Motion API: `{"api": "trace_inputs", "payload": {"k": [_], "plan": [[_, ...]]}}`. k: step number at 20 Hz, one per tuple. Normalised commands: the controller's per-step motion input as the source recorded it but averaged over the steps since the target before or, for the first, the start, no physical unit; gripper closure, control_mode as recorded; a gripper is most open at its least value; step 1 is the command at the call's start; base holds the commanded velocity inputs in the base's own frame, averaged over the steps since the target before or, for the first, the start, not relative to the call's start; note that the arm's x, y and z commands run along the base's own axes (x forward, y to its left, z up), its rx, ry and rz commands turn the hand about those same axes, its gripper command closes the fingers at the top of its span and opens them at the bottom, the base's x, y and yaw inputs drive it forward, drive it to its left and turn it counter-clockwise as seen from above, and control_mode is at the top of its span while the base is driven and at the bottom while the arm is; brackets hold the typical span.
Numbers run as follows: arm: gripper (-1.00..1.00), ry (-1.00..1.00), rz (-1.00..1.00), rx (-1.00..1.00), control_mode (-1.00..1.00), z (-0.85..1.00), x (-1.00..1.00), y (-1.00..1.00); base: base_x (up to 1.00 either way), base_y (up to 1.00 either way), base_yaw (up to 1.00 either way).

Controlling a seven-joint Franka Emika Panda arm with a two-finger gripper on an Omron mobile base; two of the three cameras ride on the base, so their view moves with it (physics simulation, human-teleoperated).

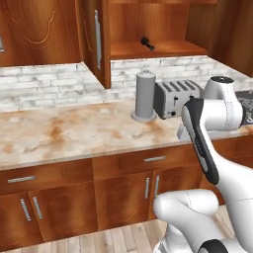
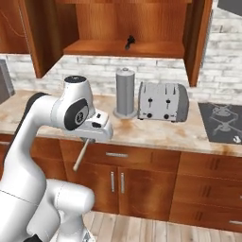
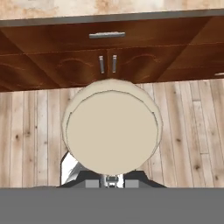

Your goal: Pick up the dish brush and dish brush from the sink, and place them back in the cabinet, and close the cabinet doors.

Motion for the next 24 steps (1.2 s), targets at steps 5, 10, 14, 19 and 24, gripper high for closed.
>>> {"api": "trace_inputs", "payload": {"k": [5, 10, 14, 19, 24], "plan": [[1.0, 0.0, 0.0, 0.0, 1.0, 0.0, 0.0, 0.0, 0.57, -0.29, 0.0], [1.0, 0.0, 0.0, 0.0, 1.0, 0.0, 0.0, 0.0, 0.42, -0.45, 0.0], [1.0, 0.0, 0.0, 0.0, 1.0, 0.0, 0.0, 0.0, 0.4, -0.39, 0.0], [1.0, 0.0, 0.0, 0.0, 1.0, 0.0, 0.0, 0.0, 0.62, -0.01, 0.0], [1.0, 0.0, 0.0, 0.0, 1.0, 0.0, 0.0, 0.0, 0.57, -0.07, 0.02]]}}
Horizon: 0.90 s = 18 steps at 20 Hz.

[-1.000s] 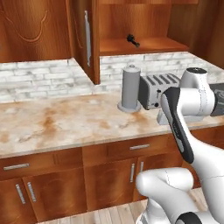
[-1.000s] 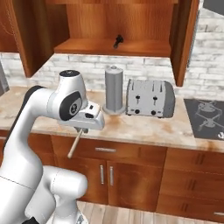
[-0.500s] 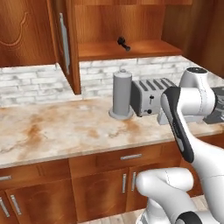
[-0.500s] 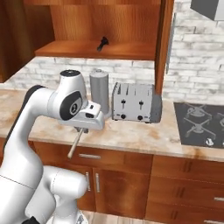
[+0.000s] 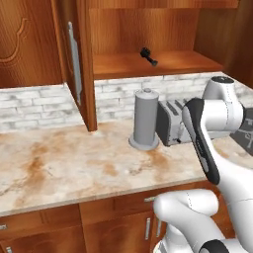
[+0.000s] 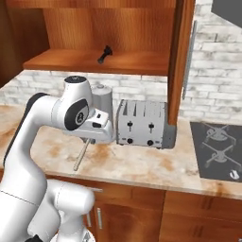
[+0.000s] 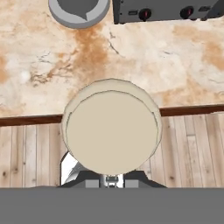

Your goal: Pick up the dish brush and dish brush from the sink, and place them back in the cabinet, and close the cabinet doors.

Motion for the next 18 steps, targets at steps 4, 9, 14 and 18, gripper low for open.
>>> {"api": "trace_inputs", "payload": {"k": [4, 9, 14, 18], "plan": [[1.0, 0.0, 0.0, 0.0, 1.0, 0.0, 0.0, 0.0, 0.5, -0.1, 0.03], [1.0, 0.0, 0.0, 0.0, 1.0, 0.0, 0.0, 0.0, 0.44, -0.14, 0.05], [1.0, 0.0, 0.0, 0.0, 1.0, 0.0, 0.0, 0.0, 0.27, -0.11, 0.04], [1.0, 0.0, 0.0, 0.0, 1.0, 0.0, 0.0, 0.0, 0.05, 0.0, 0.02]]}}
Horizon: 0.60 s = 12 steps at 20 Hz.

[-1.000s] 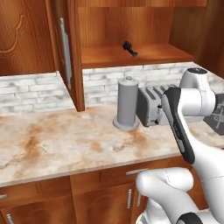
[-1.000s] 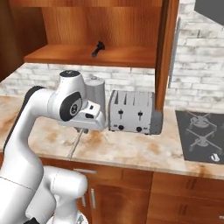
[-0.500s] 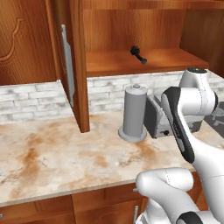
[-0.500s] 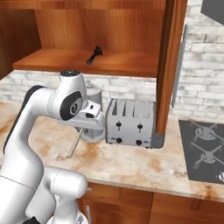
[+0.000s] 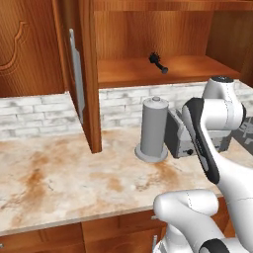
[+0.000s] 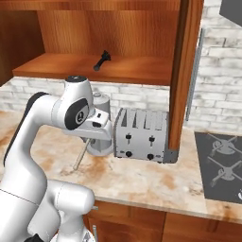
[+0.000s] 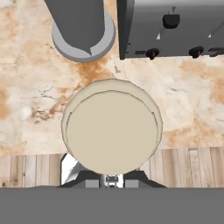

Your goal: Pick up the dish brush and dish brush from the sink, and place them back in the cabinet, and close the cabinet doors.

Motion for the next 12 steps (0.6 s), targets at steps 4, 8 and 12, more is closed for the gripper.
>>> {"api": "trace_inputs", "payload": {"k": [4, 8, 12], "plan": [[1.0, 0.0, 0.0, 0.0, 1.0, 0.0, 0.0, 0.0, 0.0, -0.23, 0.0], [1.0, 0.0, 0.0, 0.0, 1.0, 0.0, 0.0, 0.0, 0.0, -0.32, 0.03], [1.0, 0.0, 0.0, 0.0, 1.0, 0.0, 0.0, 0.0, -0.04, -0.54, 0.02]]}}
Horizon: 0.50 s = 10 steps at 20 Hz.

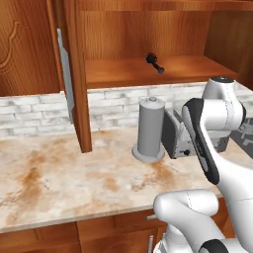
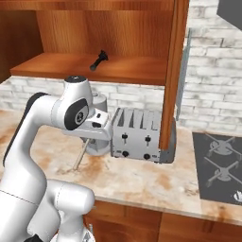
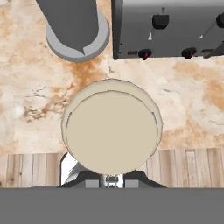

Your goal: Pick up the dish brush and dish brush from the sink, and place them back in the cabinet, and close the cabinet doors.

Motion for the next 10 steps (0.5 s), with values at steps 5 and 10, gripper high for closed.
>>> {"api": "trace_inputs", "payload": {"k": [5, 10], "plan": [[1.0, 0.0, 0.0, 0.0, 1.0, 0.0, 0.0, 0.0, 0.0, -0.35, 0.0], [1.0, 0.0, 0.0, 0.0, 1.0, 0.0, 0.0, 0.0, 0.19, -0.05, 0.0]]}}
